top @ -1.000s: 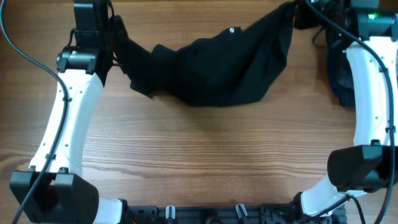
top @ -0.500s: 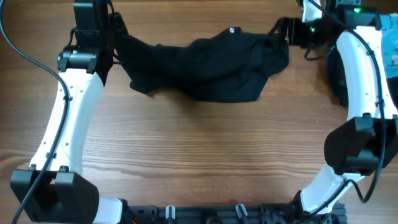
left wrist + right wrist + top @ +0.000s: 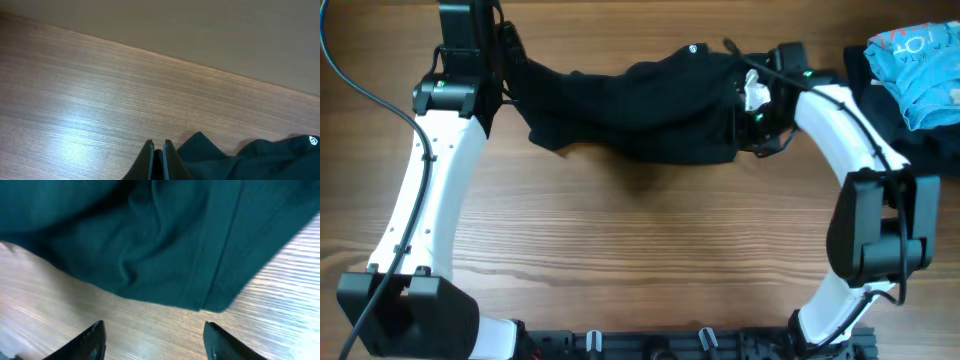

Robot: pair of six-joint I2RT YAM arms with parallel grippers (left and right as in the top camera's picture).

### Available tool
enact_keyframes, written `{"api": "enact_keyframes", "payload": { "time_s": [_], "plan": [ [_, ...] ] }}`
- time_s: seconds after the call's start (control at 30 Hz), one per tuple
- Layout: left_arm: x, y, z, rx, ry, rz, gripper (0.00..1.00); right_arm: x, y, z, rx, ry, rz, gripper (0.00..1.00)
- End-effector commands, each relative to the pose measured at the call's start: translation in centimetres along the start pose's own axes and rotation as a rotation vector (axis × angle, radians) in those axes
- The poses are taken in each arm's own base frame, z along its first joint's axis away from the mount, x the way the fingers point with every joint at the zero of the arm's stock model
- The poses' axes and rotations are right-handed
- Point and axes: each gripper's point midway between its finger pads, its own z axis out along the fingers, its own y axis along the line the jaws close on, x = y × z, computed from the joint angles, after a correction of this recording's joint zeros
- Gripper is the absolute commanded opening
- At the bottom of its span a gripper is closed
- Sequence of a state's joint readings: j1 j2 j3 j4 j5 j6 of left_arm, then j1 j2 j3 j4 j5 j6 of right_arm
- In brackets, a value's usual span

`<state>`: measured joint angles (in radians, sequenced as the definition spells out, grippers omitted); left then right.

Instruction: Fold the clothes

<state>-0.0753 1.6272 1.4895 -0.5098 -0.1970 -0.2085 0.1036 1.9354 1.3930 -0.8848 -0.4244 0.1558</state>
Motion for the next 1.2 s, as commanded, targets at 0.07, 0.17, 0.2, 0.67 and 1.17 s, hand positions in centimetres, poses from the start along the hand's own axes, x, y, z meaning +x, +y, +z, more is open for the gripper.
{"api": "enact_keyframes", "payload": {
  "time_s": [0.07, 0.17, 0.2, 0.67, 1.17],
  "plan": [
    [-0.2, 0.5, 0.3, -0.019, -0.003, -0.017, 0.04, 0.2, -1.7, 1.6, 0.112, -0.047, 0.079, 0.57],
    [-0.2, 0.5, 0.3, -0.019, -0.003, -0.017, 0.04, -0.1, -2.5, 1.9, 0.157, -0.072, 0.092, 0.57],
    [-0.2, 0.5, 0.3, -0.019, -0.003, -0.017, 0.04, -0.2, -2.6, 2.1, 0.158, -0.082, 0.089, 0.57],
    [-0.1, 0.5, 0.3, -0.02, 0.001, -0.017, 0.04, -1.8, -2.5, 2.7, 0.149, -0.158, 0.058, 0.4],
    [0.3, 0.6, 0.3, -0.025, 0.015, -0.013, 0.04, -0.6, -3.9, 5.9, 0.174, -0.08, 0.121, 0.4]
  ]
}}
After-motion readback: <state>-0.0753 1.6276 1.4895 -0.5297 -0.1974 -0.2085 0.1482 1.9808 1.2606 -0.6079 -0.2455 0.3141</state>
